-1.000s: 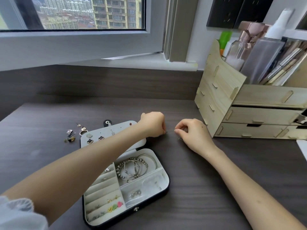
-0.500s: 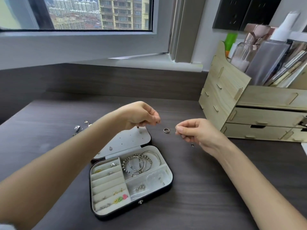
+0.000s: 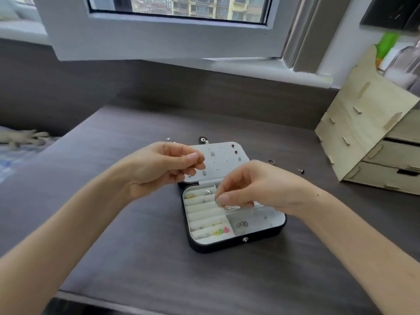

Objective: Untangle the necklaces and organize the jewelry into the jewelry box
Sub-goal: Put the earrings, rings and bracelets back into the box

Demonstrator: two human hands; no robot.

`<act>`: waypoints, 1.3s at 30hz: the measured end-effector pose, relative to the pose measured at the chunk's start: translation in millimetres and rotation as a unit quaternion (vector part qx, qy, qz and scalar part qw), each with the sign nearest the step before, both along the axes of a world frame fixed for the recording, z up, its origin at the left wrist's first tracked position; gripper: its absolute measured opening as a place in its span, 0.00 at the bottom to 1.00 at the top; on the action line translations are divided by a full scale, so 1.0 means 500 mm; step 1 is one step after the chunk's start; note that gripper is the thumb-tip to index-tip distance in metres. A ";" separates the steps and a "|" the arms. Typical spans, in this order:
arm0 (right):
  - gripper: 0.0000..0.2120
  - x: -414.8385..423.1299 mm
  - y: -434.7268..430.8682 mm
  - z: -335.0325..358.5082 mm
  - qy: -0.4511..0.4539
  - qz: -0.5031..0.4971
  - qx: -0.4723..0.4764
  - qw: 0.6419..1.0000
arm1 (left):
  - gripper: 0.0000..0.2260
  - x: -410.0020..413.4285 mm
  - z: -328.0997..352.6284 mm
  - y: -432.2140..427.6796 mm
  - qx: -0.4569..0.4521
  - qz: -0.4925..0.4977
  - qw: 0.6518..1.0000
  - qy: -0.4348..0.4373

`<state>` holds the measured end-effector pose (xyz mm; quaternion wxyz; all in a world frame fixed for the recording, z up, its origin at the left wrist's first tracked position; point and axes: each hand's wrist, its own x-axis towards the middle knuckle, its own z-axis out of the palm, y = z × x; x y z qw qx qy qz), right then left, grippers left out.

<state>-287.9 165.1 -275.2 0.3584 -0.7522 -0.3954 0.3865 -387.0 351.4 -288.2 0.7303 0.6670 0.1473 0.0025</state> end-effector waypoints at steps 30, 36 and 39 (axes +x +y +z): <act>0.02 -0.054 0.080 -0.006 -0.262 -0.102 0.182 0.942 | 0.05 -0.009 -0.039 0.019 -0.187 -0.006 0.982 0.001; 0.05 -0.040 0.080 0.007 -0.197 -0.123 0.230 0.945 | 0.07 0.014 -0.022 0.002 -0.219 -0.041 0.974 0.031; 0.03 -0.040 0.075 0.007 -0.119 -0.164 0.269 0.942 | 0.09 0.022 -0.020 -0.011 -0.243 -0.028 0.969 0.034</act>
